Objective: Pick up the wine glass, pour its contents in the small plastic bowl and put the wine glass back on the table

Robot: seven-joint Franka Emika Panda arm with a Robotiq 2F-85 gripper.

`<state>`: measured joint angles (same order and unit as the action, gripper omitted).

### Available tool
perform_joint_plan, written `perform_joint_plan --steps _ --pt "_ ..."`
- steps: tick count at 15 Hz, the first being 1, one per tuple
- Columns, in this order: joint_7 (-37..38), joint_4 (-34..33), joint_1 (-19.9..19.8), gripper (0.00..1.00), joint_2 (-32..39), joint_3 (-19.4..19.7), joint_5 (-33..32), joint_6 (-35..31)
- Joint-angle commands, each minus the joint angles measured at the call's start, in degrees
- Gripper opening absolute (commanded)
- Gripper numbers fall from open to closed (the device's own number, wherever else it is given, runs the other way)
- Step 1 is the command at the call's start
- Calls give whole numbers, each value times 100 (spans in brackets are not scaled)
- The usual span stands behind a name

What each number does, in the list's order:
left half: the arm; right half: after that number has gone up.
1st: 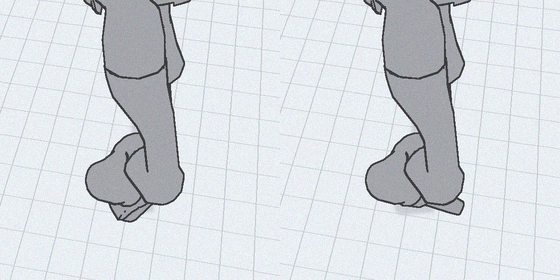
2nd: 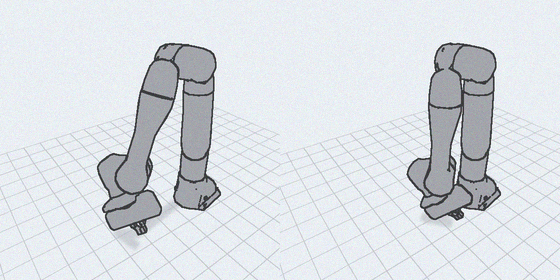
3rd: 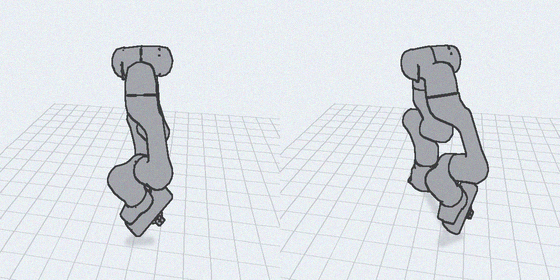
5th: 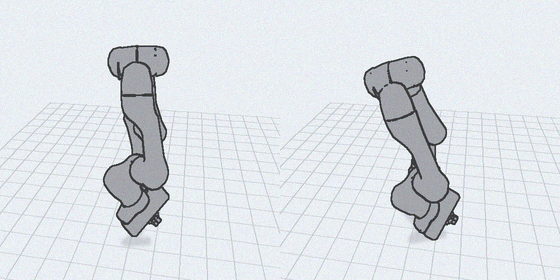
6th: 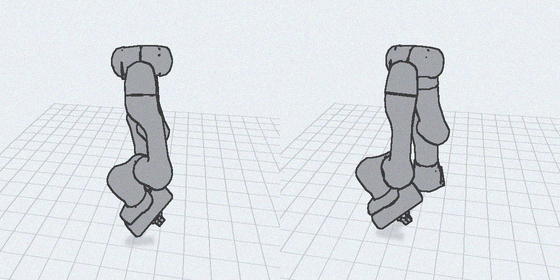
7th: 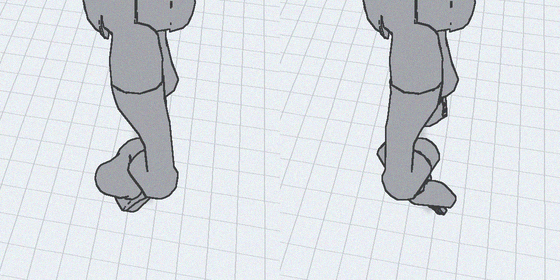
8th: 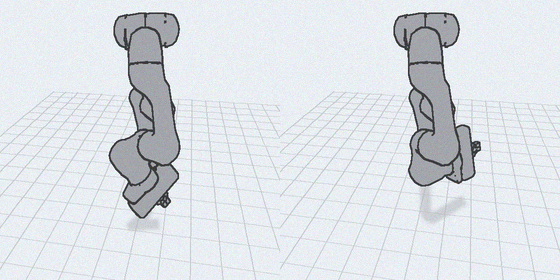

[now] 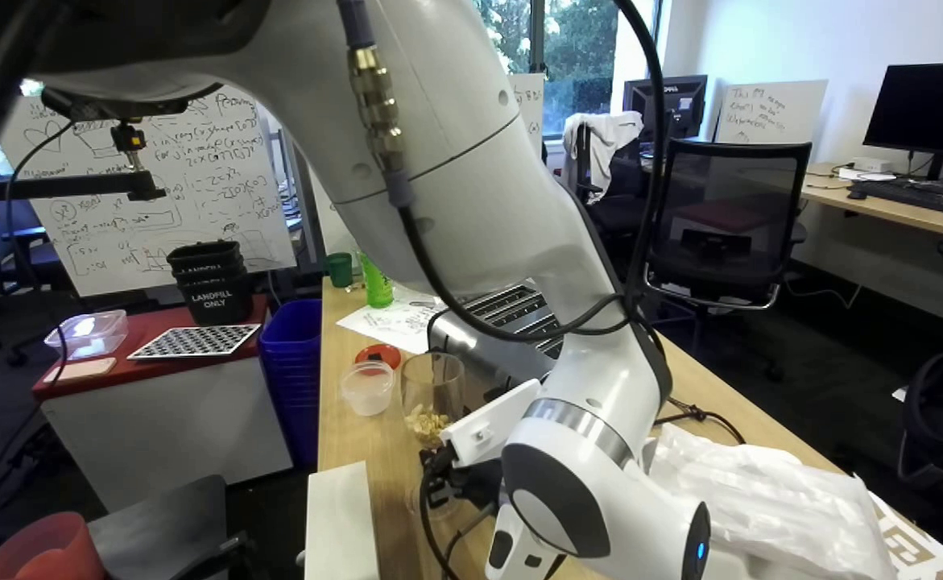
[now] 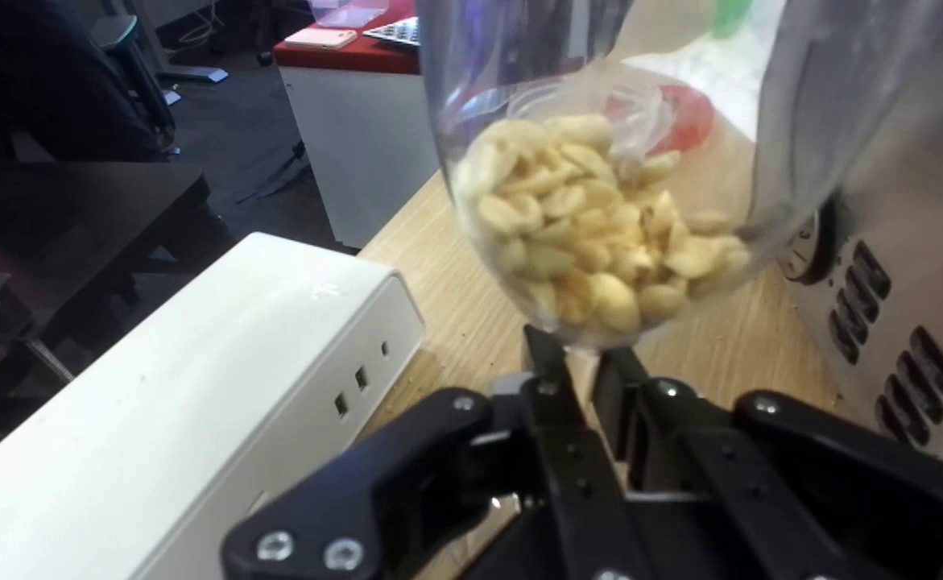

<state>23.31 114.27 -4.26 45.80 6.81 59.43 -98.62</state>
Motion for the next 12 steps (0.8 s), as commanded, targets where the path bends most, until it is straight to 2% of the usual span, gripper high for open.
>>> perform_joint_plan --steps 1,8,12 --pt "54 -74 -72 4 80 11 84 158" --pt "-123 94 -127 4 -110 118 110 20" --pt "-308 285 -89 4 -440 303 18 -183"
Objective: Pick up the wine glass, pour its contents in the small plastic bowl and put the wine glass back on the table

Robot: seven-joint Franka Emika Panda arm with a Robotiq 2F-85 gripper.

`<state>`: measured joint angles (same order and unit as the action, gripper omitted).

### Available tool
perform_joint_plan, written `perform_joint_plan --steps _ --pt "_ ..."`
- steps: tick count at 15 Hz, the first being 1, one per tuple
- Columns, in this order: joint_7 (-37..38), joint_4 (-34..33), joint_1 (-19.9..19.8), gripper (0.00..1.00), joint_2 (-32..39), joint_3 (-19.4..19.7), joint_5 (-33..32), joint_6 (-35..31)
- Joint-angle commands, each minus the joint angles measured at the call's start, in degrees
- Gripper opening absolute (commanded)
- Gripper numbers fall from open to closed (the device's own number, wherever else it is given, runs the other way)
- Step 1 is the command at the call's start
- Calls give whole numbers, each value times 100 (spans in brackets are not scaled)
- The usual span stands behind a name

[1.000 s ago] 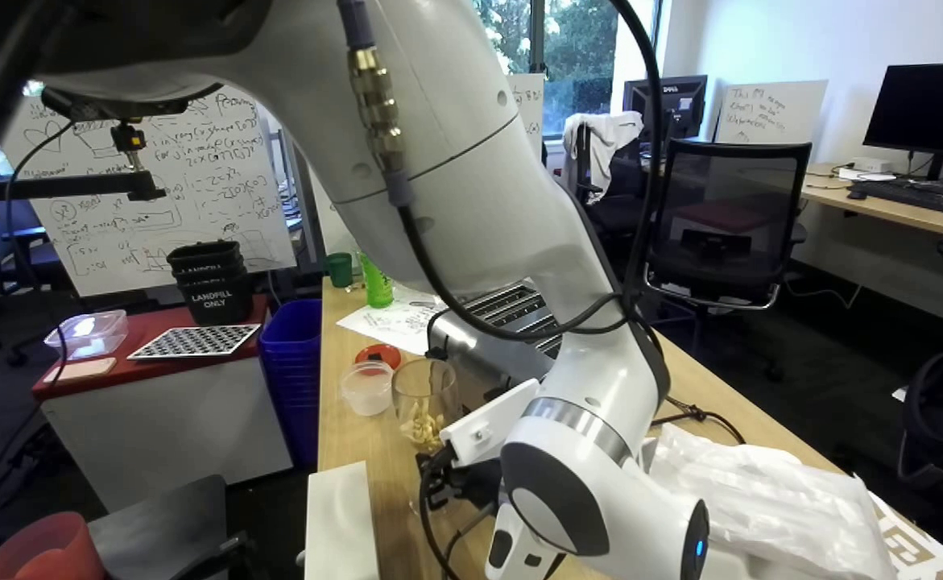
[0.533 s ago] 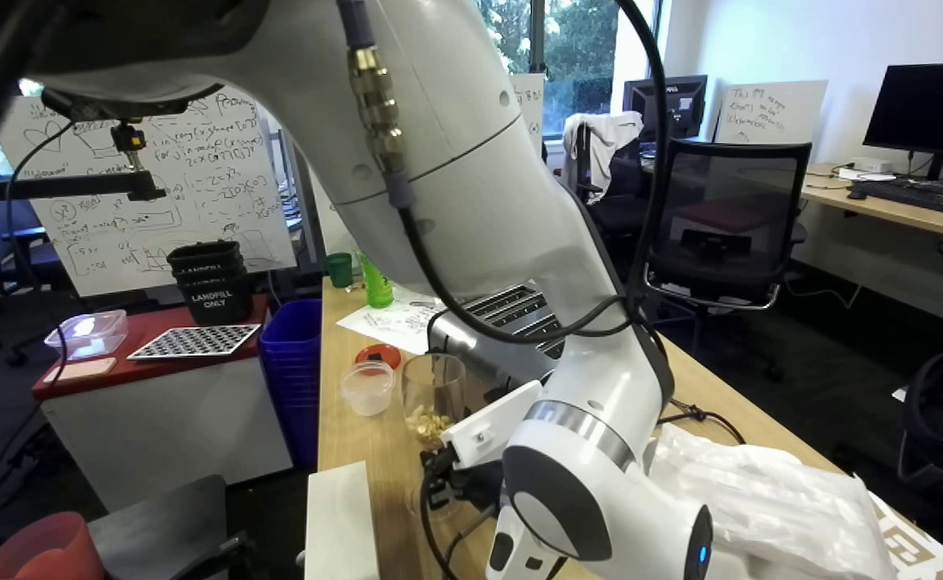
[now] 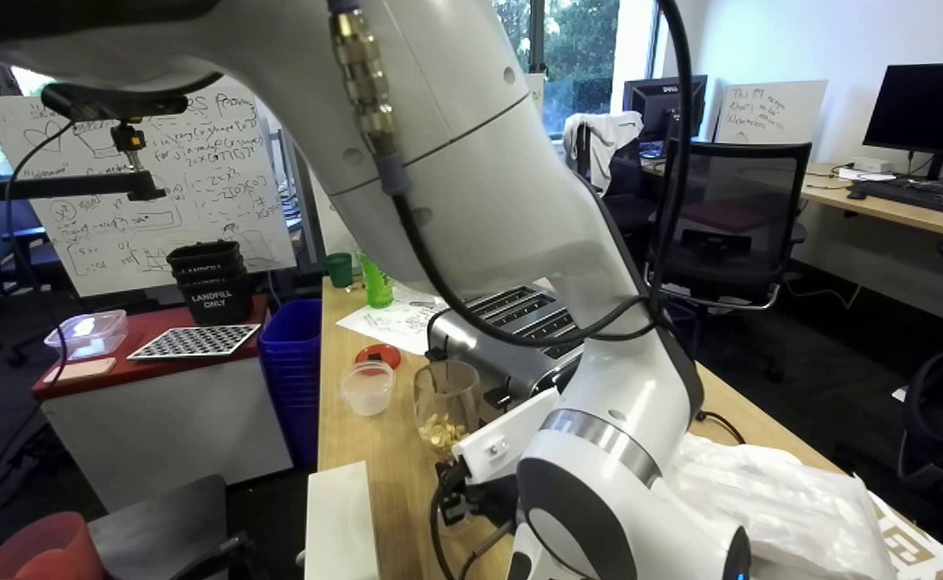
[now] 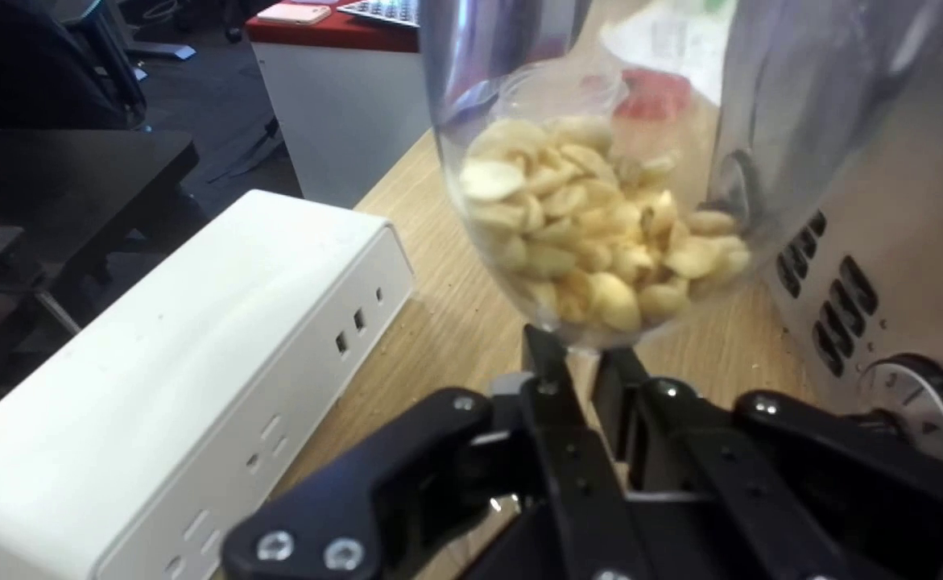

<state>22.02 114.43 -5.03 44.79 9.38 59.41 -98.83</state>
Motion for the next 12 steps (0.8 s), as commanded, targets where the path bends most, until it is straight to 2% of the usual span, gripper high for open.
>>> perform_joint_plan --steps 1,4,12 --pt "-199 316 5 4 -443 79 4 -192" --pt "-172 473 35 4 -808 124 -69 -184" --pt "312 875 426 4 -1867 69 -874 -472"
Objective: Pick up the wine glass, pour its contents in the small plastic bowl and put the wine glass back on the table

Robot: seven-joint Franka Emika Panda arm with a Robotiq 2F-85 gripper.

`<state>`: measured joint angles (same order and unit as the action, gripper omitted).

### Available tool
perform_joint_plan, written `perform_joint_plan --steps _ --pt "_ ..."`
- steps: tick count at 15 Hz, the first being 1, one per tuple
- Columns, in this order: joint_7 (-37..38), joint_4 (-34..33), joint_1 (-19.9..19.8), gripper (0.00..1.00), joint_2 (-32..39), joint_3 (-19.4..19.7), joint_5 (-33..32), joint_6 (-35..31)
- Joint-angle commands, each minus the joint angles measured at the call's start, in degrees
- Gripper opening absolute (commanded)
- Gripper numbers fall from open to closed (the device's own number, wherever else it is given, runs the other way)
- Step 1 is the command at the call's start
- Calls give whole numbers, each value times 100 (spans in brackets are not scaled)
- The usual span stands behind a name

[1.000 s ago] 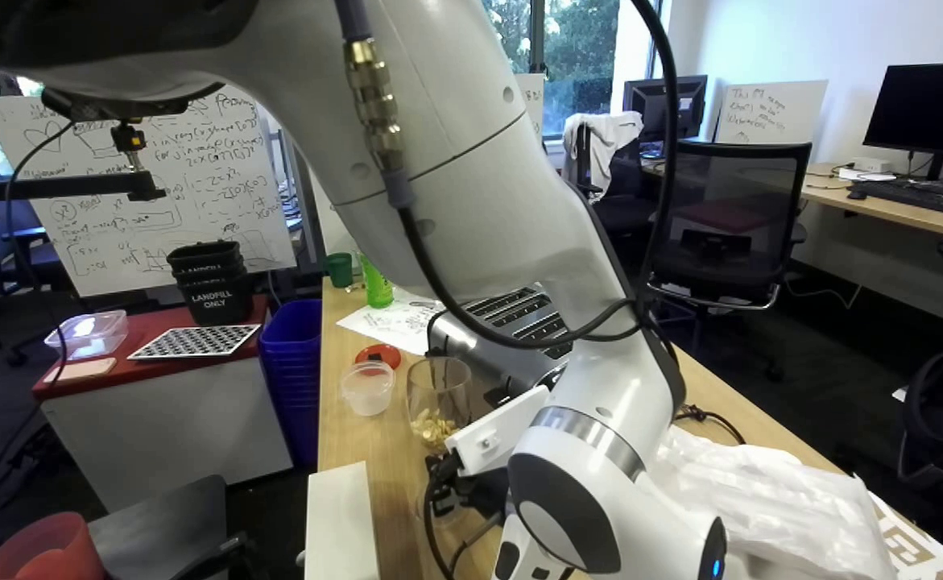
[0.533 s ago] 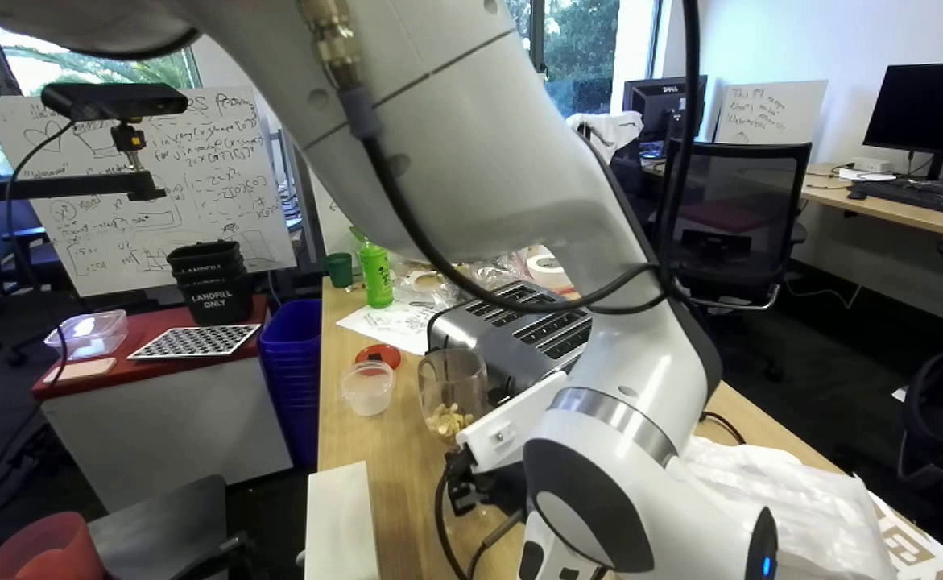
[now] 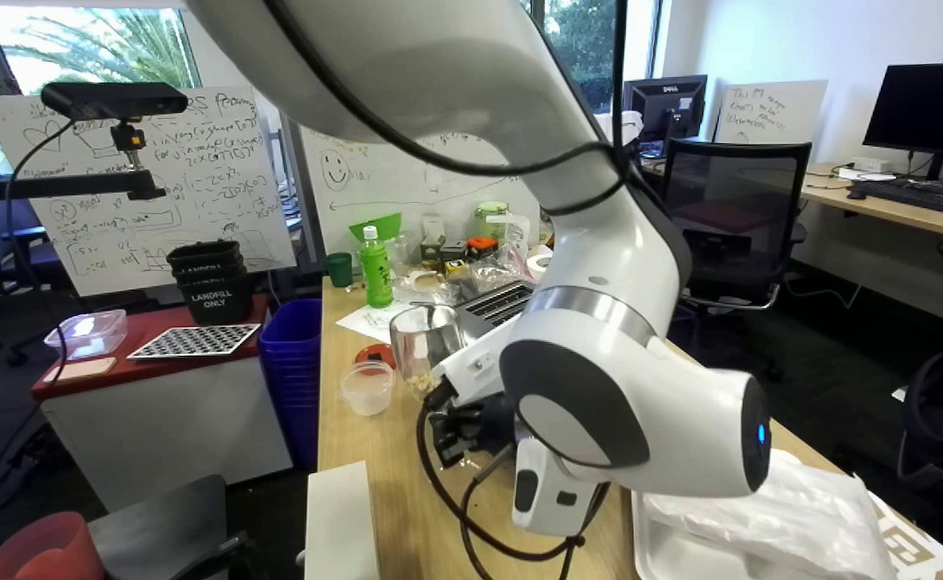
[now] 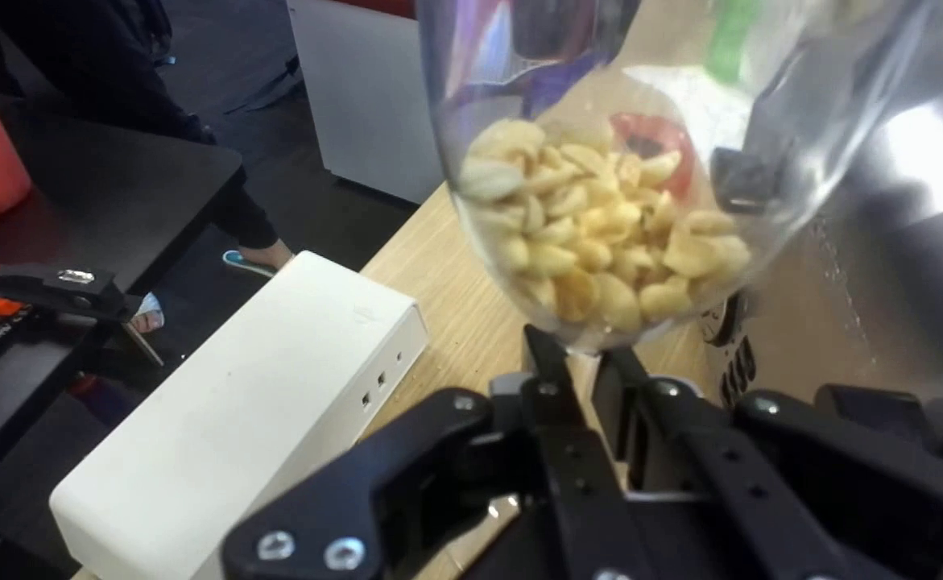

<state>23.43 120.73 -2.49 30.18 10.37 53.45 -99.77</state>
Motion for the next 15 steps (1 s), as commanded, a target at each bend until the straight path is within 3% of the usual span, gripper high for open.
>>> perform_joint_plan --steps 1,4,7,13,14,15 --pt "254 259 262 4 -533 -53 -425 -485" --pt "610 229 496 4 -760 -196 -859 -778" --pt "871 163 612 4 -884 -390 -1169 -657" --pt "930 68 609 4 -824 -644 -1289 -581" --pt "930 68 611 15 -823 -655 -1291 -587" --pt "930 68 611 15 -818 -657 -1290 -591"
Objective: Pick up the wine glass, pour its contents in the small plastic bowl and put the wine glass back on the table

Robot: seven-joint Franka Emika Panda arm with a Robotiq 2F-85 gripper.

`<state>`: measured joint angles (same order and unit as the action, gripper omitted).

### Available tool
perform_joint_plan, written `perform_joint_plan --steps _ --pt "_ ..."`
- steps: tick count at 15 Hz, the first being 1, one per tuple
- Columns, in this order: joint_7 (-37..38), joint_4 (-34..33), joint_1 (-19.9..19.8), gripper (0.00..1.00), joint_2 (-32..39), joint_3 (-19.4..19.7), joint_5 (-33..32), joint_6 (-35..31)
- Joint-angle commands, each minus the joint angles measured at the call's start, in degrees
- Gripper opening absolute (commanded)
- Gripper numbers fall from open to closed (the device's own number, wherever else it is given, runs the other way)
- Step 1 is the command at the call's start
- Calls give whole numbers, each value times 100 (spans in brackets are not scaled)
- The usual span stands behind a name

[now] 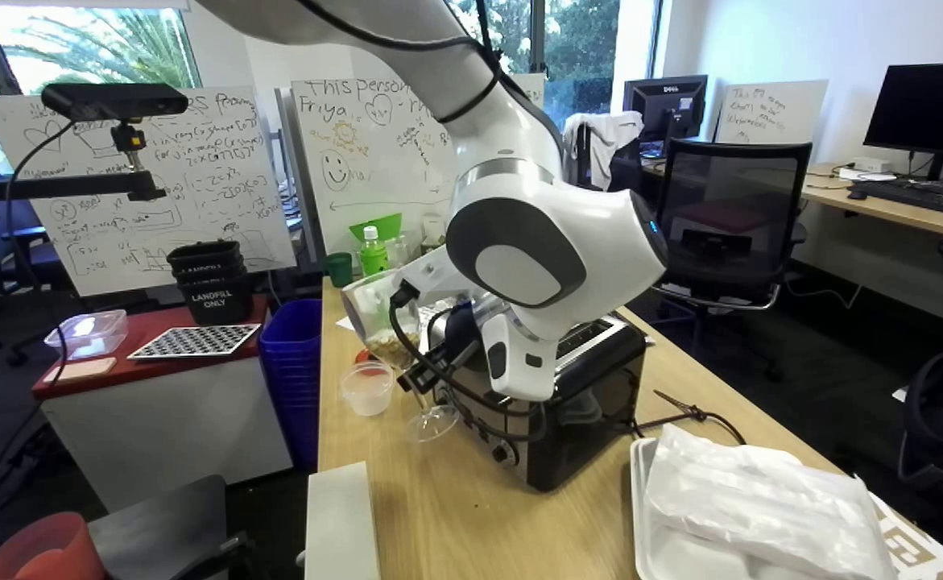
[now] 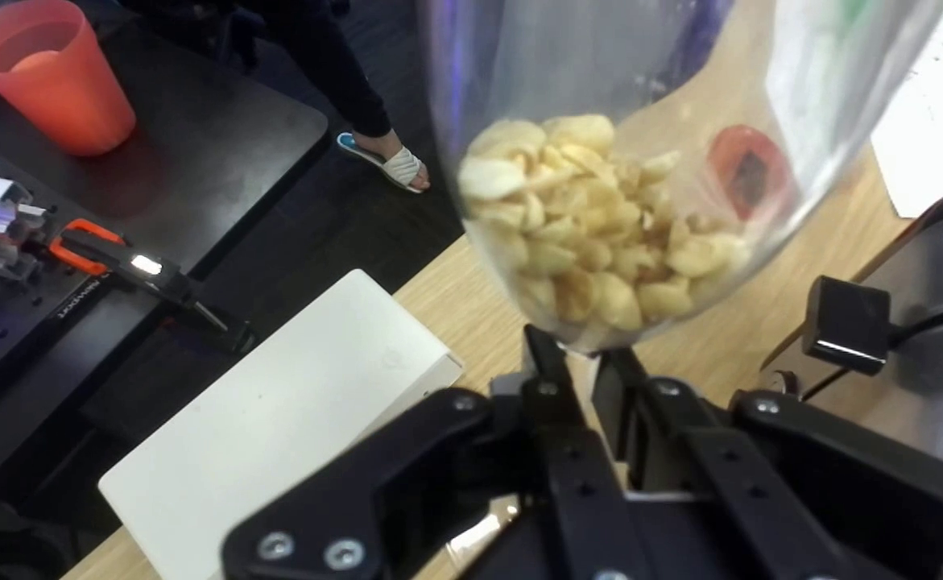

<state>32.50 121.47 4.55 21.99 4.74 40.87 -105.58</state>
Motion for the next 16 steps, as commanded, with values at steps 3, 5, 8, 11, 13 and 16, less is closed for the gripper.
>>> perform_joint_plan --steps 3,5,8,11,13,16 --pt "22 -7 -97 15 6 -92 -32 -10" --pt "22 -7 -97 15 6 -92 -32 -10" --pt "168 43 -82 4 -25 -92 26 -4" --pt "624 222 24 4 -114 -134 46 -106" --pt "1012 268 74 4 -109 -204 56 -113" --pt "1609 323 225 4 -152 -292 -8 -280"
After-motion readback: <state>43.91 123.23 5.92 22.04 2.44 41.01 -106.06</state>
